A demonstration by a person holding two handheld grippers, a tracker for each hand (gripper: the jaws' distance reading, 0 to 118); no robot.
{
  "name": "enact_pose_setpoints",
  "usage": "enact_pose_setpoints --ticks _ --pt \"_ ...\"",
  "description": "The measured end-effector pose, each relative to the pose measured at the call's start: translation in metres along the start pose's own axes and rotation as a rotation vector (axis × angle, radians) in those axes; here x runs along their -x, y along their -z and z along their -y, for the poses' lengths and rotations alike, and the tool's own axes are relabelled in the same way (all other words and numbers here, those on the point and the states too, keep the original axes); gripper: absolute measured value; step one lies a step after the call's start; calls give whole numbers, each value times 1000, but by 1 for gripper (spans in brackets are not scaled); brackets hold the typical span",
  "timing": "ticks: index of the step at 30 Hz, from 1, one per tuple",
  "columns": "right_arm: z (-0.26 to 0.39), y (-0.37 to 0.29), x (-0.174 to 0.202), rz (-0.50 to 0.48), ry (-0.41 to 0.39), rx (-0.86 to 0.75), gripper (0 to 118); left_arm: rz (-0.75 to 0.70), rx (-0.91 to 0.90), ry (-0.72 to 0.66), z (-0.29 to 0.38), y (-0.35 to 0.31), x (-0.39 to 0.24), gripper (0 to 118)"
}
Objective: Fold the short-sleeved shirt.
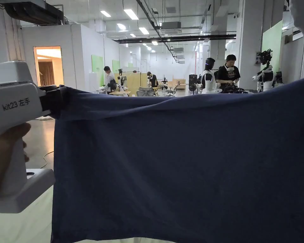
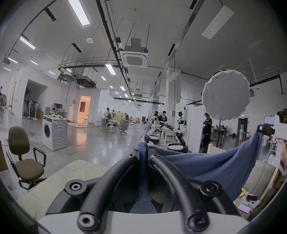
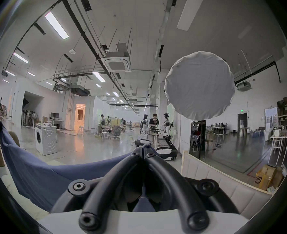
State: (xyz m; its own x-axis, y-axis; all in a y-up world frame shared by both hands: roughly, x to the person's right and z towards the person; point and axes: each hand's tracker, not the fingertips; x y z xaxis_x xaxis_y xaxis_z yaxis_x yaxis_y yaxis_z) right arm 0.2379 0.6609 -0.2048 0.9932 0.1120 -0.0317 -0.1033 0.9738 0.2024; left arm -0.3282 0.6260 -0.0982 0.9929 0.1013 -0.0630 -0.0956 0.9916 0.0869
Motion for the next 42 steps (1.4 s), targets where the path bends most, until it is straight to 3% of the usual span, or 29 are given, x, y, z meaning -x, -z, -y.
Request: enact_pose_setpoints --ticks 15,19,20,28,30,31,40,42 --pt "30 60 12 50 -32 72 1 -3 79 -8 30 72 10 8" --pt "26 51 11 63 -54 77 1 -3 91 27 38 97 4 8" --pt "33 69 10 117 -35 125 1 -4 95 25 40 104 4 8" --pt "36 144 21 87 -33 118 1 -6 168 -55 68 169 10 8" --pt "39 167 22 105 -59 101 1 -2 177 -62 75 185 10 8" --pt "35 165 28 138 -111 33 1 4 176 -66 80 194 10 8" --pt "47 217 49 173 -149 40 1 -18 219 -40 116 269 9 8" --pt "52 231 53 181 -156 52 1 -8 222 -93 125 282 10 8"
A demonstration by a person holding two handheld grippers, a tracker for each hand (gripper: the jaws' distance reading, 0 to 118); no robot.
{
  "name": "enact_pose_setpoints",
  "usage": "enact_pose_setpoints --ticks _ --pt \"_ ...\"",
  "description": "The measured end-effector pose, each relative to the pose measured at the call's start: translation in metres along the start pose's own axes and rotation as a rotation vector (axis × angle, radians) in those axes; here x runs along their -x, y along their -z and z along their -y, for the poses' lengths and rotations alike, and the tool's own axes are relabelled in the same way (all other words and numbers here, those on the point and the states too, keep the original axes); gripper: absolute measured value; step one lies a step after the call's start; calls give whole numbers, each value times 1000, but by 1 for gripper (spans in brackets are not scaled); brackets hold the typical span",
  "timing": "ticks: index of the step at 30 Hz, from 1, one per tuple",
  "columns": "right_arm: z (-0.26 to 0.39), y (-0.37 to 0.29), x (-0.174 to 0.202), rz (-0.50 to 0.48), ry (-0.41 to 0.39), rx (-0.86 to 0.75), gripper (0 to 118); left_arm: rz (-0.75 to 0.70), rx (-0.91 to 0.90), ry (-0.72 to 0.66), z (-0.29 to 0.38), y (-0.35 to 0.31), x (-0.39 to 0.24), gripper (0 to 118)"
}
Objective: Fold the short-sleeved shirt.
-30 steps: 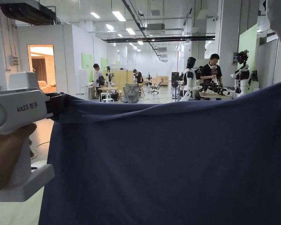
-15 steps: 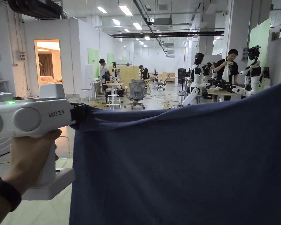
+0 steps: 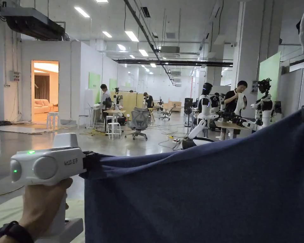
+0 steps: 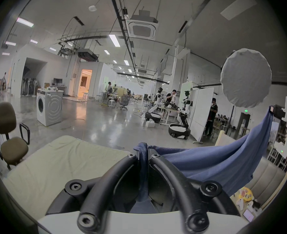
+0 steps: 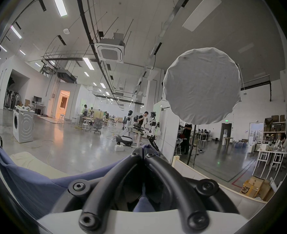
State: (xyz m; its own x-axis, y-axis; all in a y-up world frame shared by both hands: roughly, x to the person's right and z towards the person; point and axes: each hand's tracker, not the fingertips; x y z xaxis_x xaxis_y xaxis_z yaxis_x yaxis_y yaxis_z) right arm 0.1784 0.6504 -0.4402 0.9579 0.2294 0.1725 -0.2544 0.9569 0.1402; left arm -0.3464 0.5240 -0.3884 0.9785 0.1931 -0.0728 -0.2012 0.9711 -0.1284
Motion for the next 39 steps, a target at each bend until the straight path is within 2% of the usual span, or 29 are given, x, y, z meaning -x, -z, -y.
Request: enact_pose_setpoints --ticks 4,6,9,12,14,21,24,25,26,27,28,30,31,33,36,38,39 --pt "9 2 9 -10 -32 5 1 13 27 -17 12 22 9 8" --pt "20 -6 6 -31 -14 -4 1 1 39 -9 23 24 13 8" --pt "39 -24 3 -47 -14 4 1 29 41 -68 42 15 24 8" --pt "65 -52 -1 -87 -71 19 1 38 68 -60 70 -4 31 8" --pt "84 -74 -5 -123 -72 46 1 41 115 -52 94 -19 37 8" --pt "173 -161 -17 -202 -6 169 1 77 209 -114 200 -88 61 8" --pt "216 -205 -24 -205 112 253 1 94 232 -154 239 -121 66 8" --pt "226 -219 -25 -199 81 221 1 93 235 -173 249 -131 67 8" --pt "240 -236 -28 -215 84 252 1 89 251 -185 262 -144 69 8" --pt "258 -253 -30 -209 130 308 1 84 258 -188 274 -158 68 8" --pt "265 -266 -31 -203 79 265 1 87 269 -197 286 -171 70 8" --pt "294 -299 -37 -211 110 377 1 100 305 -254 308 -197 75 8" --pt "302 -311 -39 -206 87 382 1 96 310 -263 316 -207 76 8" --pt "325 -343 -42 -207 103 446 1 109 356 -309 337 -228 81 8" --pt "351 -380 -47 -196 145 513 1 86 401 -263 362 -249 85 8" --pt "366 -399 -49 -178 179 573 1 75 419 -281 376 -259 89 8" --pt "371 -404 -50 -193 169 558 1 45 433 -307 383 -263 91 7"
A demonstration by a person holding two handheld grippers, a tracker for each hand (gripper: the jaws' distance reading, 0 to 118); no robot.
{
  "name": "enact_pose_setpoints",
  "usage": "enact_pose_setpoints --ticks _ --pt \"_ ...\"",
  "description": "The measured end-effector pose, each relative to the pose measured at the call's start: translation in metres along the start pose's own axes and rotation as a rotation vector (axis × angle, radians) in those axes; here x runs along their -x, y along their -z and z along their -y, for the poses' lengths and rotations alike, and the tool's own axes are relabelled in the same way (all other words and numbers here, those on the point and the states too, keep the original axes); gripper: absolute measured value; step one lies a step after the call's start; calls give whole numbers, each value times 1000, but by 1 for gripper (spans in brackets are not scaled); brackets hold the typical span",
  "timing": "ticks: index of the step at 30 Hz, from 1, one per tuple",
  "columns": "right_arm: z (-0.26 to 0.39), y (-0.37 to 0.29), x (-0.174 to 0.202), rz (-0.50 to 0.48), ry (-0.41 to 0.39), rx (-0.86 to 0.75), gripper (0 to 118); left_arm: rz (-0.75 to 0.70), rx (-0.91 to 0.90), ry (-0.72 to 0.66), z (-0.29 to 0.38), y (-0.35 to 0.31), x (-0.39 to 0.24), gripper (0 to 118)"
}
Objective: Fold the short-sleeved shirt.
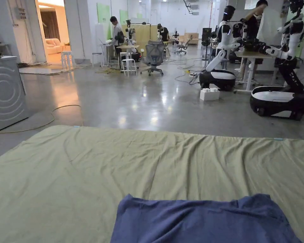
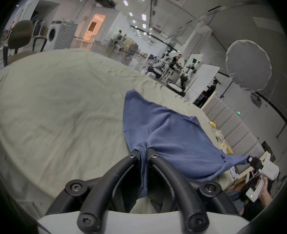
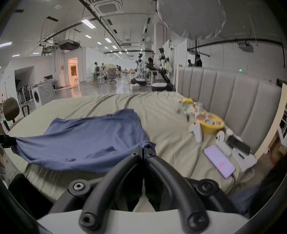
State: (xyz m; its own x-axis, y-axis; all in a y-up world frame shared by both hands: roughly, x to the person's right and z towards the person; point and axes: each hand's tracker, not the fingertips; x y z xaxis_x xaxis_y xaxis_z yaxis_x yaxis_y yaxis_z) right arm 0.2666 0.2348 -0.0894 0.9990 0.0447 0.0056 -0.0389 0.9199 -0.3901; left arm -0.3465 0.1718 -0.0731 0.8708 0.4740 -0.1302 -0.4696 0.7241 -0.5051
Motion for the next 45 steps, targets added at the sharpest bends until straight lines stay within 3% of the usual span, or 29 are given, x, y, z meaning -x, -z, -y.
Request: enact_pose_setpoints --ticks 4,13,14,15,16,17,18,19,25,29,34,38,42,44,45 --pt "33 11 -8 0 46 95 1 -11 29 -26 14 10 11 7" --pt "82 31 -7 8 15 228 1 -69 179 -25 34 33 29 8" --pt "86 33 -10 3 22 239 2 -87 180 -22 36 33 31 14" --pt "92 35 -11 -9 38 283 6 -101 181 -21 38 33 32 33" --pt "95 37 -13 5 38 299 20 -114 186 -22 39 32 32 52" --pt "99 38 -14 12 34 310 43 -123 184 -26 39 30 32 69" --pt "104 38 -16 24 30 329 72 -118 169 -30 38 24 33 81" --pt "109 38 -19 32 38 349 82 -117 149 -25 37 18 31 82" --pt "117 19 -41 60 57 339 82 -196 48 197 21 -22 4 84" --pt "96 2 -43 62 62 252 83 -206 -45 248 14 -51 -26 91" --pt "45 -30 -14 -20 112 51 83 -205 -267 387 3 -93 -80 91" --pt "4 -51 26 -104 45 -74 84 -198 -408 430 0 -126 -125 91" --pt "-21 -63 53 -165 13 -147 83 -242 -482 561 1 -142 -154 91" --pt "-30 -67 61 -188 -4 -170 77 -236 -496 589 0 -147 -160 90" --pt "-33 -70 65 -200 -18 -173 68 -237 -497 597 -1 -150 -163 88"
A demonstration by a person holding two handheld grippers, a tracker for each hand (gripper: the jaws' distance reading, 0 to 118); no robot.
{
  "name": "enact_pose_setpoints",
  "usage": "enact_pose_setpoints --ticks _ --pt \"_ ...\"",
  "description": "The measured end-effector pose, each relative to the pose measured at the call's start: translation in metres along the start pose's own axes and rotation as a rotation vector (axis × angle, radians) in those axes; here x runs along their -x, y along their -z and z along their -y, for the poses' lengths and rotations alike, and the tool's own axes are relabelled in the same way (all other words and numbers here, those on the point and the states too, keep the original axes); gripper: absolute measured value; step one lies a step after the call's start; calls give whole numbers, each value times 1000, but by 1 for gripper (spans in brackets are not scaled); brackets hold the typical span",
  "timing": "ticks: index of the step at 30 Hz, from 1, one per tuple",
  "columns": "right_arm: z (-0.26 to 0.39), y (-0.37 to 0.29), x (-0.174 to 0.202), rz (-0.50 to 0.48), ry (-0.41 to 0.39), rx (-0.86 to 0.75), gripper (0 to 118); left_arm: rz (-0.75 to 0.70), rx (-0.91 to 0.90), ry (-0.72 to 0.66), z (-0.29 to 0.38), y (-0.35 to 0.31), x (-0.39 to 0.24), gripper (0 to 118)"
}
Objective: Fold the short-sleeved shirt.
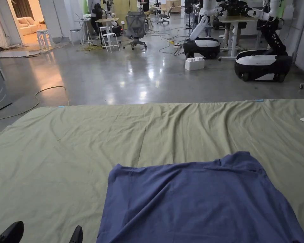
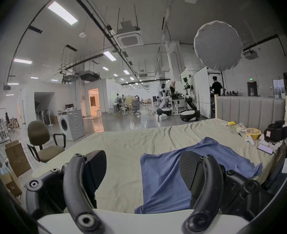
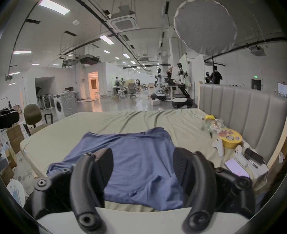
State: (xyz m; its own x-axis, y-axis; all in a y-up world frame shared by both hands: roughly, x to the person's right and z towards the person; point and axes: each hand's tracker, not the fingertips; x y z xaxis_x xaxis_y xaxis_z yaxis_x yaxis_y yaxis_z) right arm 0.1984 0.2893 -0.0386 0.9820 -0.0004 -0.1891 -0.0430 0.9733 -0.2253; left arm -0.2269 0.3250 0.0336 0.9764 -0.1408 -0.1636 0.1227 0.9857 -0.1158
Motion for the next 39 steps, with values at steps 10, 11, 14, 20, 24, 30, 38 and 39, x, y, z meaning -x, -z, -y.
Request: enact_pose_setpoints --ticks 10,11,14,20,24,30,38,39 --pt "-3 6 13 -22 4 -26 5 151 -7 -50 2 3 -2 3" --pt "-3 6 13 -18 7 -26 1 107 -4 -56 2 3 -4 2" --pt "-6 3 11 -10 10 -28 0 110 12 -69 2 9 -2 0" --pt "-7 1 7 5 11 -37 0 115 1 -72 -2 10 -4 0" --pt "-8 1 7 5 16 -36 0 121 -5 -75 -3 10 -5 0" --pt "-7 4 10 7 -2 -21 0 108 16 -37 -1 13 0 0" --pt "3 9 6 -2 48 19 0 69 192 -81 40 36 35 1" --pt "6 10 5 -4 53 31 0 90 254 -119 52 45 43 3"
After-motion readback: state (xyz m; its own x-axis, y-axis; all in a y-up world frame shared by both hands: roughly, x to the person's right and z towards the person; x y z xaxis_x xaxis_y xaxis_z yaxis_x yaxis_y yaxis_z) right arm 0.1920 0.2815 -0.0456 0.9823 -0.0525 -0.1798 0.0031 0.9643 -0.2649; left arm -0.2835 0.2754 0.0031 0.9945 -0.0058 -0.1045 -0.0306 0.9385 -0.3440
